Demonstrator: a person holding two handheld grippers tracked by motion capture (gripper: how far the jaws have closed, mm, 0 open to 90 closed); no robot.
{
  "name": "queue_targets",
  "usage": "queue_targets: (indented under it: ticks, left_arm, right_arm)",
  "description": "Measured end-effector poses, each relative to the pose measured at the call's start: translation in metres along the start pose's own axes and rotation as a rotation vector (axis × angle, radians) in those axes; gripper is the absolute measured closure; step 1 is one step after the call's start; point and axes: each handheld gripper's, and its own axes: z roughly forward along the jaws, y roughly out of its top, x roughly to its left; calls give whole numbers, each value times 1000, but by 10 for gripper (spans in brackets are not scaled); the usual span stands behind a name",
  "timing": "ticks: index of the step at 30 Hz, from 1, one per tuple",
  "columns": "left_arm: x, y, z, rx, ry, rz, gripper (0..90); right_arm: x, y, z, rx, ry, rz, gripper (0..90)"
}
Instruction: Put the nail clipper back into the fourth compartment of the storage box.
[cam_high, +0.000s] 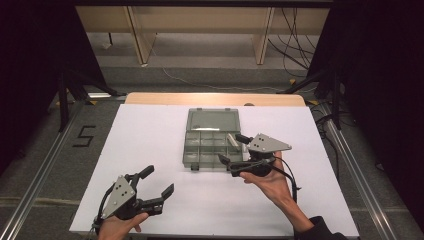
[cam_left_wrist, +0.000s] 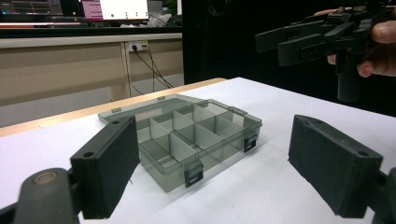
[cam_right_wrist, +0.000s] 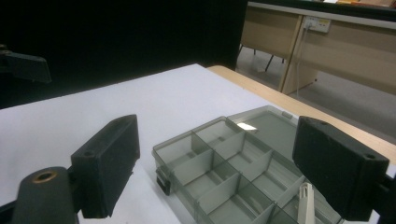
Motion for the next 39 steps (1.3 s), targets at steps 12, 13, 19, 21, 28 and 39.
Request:
queue_targets:
  ticks: [12, 13, 19, 21, 28, 39]
  left_arm:
    - [0, 0, 0, -4, -6, 1, 156]
    - [0, 0, 0, 4, -1, -2, 156]
    - [-1, 0, 0, 2, -2, -1, 156]
    - [-1, 0, 0, 2, -3, -1, 156]
    - [0, 0, 1, -12, -13, 2, 156]
    - [-1, 0, 0, 2, -5, 3, 156]
  right_arm:
    - [5, -3, -7, -25, 8, 10, 161]
    - [5, -4, -8, -33, 11, 1, 161]
    - [8, -6, -14, -37, 9, 4, 161]
    - [9, -7, -15, -33, 14, 10, 161]
    - [12, -10, -21, -55, 7, 22, 161]
    - [17, -19, -32, -60, 15, 33, 161]
